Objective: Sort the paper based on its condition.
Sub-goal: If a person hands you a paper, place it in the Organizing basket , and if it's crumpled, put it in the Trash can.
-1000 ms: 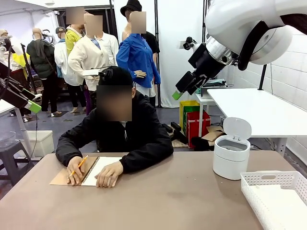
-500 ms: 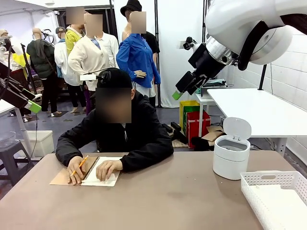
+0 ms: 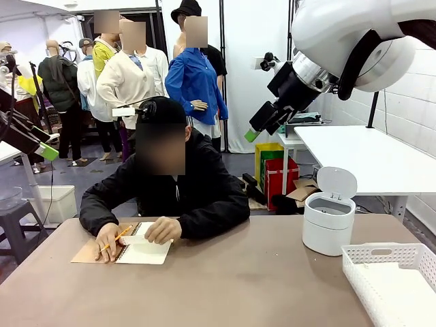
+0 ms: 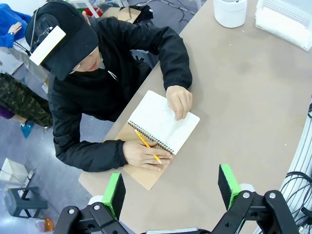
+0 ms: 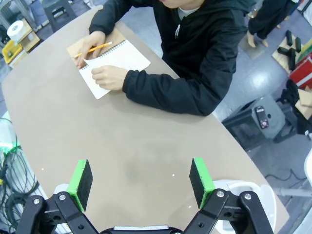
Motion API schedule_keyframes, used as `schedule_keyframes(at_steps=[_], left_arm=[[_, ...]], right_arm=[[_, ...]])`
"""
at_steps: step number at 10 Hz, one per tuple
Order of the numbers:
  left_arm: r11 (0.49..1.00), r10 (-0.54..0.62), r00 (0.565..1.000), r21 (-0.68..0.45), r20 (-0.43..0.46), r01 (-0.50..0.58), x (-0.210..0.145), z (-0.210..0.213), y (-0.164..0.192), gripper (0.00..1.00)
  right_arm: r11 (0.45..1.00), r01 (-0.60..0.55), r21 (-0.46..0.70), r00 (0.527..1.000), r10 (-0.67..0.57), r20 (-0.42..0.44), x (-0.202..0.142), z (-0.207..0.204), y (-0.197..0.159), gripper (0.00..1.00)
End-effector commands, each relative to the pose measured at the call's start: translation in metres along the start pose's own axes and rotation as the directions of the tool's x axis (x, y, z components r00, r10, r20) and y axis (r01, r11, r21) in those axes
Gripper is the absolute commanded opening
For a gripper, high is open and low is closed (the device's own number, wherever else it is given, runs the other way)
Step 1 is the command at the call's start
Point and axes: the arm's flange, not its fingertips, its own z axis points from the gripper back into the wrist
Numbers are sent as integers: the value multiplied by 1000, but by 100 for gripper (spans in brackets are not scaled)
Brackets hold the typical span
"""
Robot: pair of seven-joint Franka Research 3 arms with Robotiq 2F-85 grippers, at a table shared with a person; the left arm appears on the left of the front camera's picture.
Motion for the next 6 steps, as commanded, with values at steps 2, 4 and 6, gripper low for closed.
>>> schedule_keyframes(at_steps=[2, 4, 6], left_arm=[[1000, 1, 1000, -4, 4, -1, -1, 0, 1, 100], [1000, 1, 1000, -4, 4, -1, -1, 0, 1, 100], [1000, 1, 1000, -4, 4, -1, -1, 0, 1, 100]], right_arm=[[1000, 2, -4, 1000, -2, 6, 0, 0, -1, 100], [1000, 2, -4, 1000, -2, 6, 0, 0, -1, 100], [1000, 2, -4, 1000, -2, 6, 0, 0, -1, 100]])
